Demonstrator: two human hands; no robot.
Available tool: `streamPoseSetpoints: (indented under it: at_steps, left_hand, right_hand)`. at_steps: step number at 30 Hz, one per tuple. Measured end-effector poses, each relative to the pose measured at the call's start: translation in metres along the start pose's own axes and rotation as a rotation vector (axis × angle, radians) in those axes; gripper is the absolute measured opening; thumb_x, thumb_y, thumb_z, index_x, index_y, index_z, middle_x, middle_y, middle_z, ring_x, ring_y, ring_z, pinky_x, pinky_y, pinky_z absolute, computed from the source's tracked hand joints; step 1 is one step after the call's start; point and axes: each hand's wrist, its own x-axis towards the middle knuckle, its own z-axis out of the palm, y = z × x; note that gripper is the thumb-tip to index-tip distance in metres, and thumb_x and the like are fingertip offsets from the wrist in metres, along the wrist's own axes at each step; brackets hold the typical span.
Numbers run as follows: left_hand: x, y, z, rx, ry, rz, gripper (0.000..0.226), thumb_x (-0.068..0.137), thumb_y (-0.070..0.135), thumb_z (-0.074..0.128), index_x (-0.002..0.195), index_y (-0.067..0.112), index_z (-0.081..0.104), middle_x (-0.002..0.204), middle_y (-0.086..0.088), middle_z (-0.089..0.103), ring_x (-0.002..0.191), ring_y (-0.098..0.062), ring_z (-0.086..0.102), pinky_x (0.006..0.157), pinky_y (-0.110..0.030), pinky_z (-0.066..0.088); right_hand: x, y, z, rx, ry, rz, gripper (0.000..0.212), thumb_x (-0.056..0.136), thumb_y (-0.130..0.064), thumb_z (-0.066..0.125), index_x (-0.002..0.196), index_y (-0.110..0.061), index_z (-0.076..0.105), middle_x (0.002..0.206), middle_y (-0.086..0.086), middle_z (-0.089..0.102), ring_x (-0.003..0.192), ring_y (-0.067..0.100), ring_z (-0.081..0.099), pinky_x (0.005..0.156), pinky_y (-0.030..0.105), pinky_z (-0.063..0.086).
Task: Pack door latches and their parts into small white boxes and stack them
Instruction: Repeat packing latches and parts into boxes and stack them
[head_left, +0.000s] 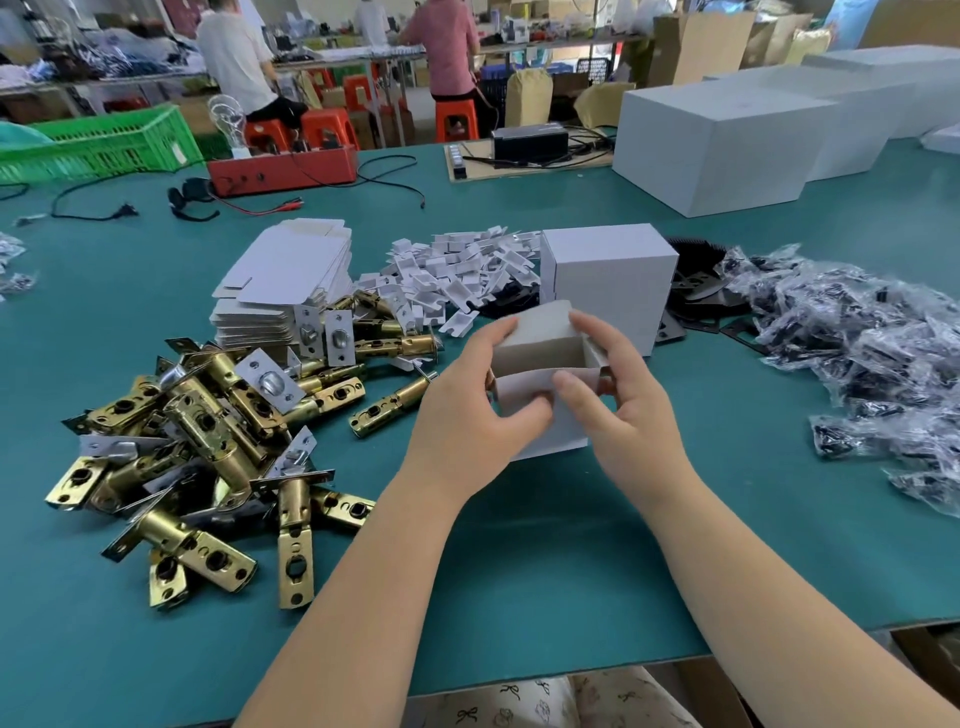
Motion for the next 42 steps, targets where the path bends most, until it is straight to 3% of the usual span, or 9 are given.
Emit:
streamPoseSetpoints:
  at_steps: [9, 12, 14, 17, 20, 25, 29, 34, 42]
  left_hand:
    - [-0.001, 0.001, 0.005, 0.079, 0.088, 0.012, 0.052, 0.075, 0.055, 0.07, 0.116, 0.024, 0.058, 0.113, 0.005, 0.041, 0.108, -0.011, 0.043, 0.087, -0.02, 0.042]
    - [-0.001, 0.0, 0.002, 0.08, 0.066, 0.036, 0.051, 0.075, 0.05, 0.075, 0.112, 0.019, 0.058, 0.133, 0.01, 0.038, 0.126, -0.005, 0.034, 0.1, -0.005, 0.024]
    - [-0.002, 0.0, 0.0, 0.02, 0.029, 0.005, 0.048, 0.074, 0.043, 0.079, 0.111, 0.025, 0.055, 0.124, 0.017, 0.051, 0.11, 0.007, 0.043, 0.091, -0.002, 0.031]
    - [-0.002, 0.001, -0.001, -0.084, -0.001, -0.042, 0.041, 0.074, 0.04, 0.082, 0.101, 0.038, 0.05, 0.093, 0.02, 0.063, 0.089, 0.006, 0.055, 0.072, -0.005, 0.04]
    - [-0.002, 0.002, -0.001, -0.088, -0.021, -0.001, 0.032, 0.075, 0.047, 0.075, 0.096, 0.042, 0.052, 0.092, 0.021, 0.063, 0.085, -0.003, 0.057, 0.07, -0.012, 0.044]
    - [-0.007, 0.001, 0.007, -0.078, -0.106, 0.007, 0.051, 0.082, 0.047, 0.07, 0.122, 0.043, 0.038, 0.091, 0.011, 0.061, 0.087, -0.007, 0.058, 0.077, -0.019, 0.047]
    - [-0.007, -0.003, 0.014, -0.109, -0.134, -0.032, 0.036, 0.084, 0.055, 0.055, 0.112, 0.033, 0.047, 0.094, 0.018, 0.061, 0.089, 0.0, 0.058, 0.073, -0.021, 0.045]
    - [-0.007, -0.006, 0.018, -0.248, -0.158, -0.053, 0.06, 0.084, 0.069, 0.034, 0.113, 0.018, 0.045, 0.103, 0.005, 0.063, 0.096, -0.012, 0.061, 0.08, -0.038, 0.05]
    - [-0.007, -0.01, 0.02, -0.327, -0.137, -0.036, 0.057, 0.083, 0.07, 0.029, 0.104, 0.019, 0.043, 0.081, 0.021, 0.055, 0.07, 0.002, 0.049, 0.064, -0.015, 0.039]
  right_hand:
    - [0.001, 0.002, 0.004, -0.173, 0.074, -0.133, 0.036, 0.086, -0.047, 0.042, 0.122, -0.042, 0.044, 0.126, -0.023, 0.038, 0.123, 0.013, 0.045, 0.104, 0.036, 0.04]
    - [0.0, 0.004, 0.003, -0.187, 0.032, -0.158, 0.042, 0.09, -0.046, 0.036, 0.132, -0.039, 0.037, 0.137, -0.025, 0.034, 0.133, -0.005, 0.029, 0.11, 0.017, 0.025]
    - [0.0, 0.004, 0.003, -0.145, -0.008, -0.135, 0.039, 0.092, -0.045, 0.034, 0.132, -0.043, 0.034, 0.136, -0.029, 0.036, 0.13, -0.011, 0.03, 0.106, 0.008, 0.023]
    - [0.001, 0.004, 0.0, -0.018, -0.022, -0.071, 0.035, 0.094, -0.036, 0.04, 0.128, -0.045, 0.042, 0.127, -0.027, 0.05, 0.125, -0.003, 0.041, 0.102, 0.012, 0.031]
    - [0.001, 0.003, -0.002, 0.068, 0.049, -0.08, 0.035, 0.085, -0.037, 0.047, 0.119, -0.042, 0.054, 0.113, -0.021, 0.058, 0.11, -0.001, 0.052, 0.091, 0.012, 0.036]
    - [-0.002, 0.005, -0.004, 0.015, 0.216, -0.154, 0.046, 0.079, -0.031, 0.046, 0.124, -0.042, 0.053, 0.103, -0.012, 0.056, 0.101, 0.008, 0.05, 0.096, 0.024, 0.038]
    - [0.002, 0.009, -0.002, -0.159, 0.196, -0.158, 0.05, 0.085, -0.038, 0.037, 0.133, -0.026, 0.046, 0.121, -0.021, 0.048, 0.116, -0.01, 0.037, 0.1, 0.008, 0.026]
    - [0.006, 0.008, -0.003, 0.045, 0.034, 0.064, 0.041, 0.085, -0.042, 0.042, 0.126, -0.045, 0.046, 0.119, -0.038, 0.049, 0.113, -0.021, 0.043, 0.088, 0.001, 0.033]
    - [0.003, 0.005, 0.0, 0.097, -0.086, 0.049, 0.024, 0.089, -0.043, 0.044, 0.111, -0.036, 0.044, 0.091, -0.034, 0.06, 0.083, -0.011, 0.055, 0.071, 0.007, 0.043]
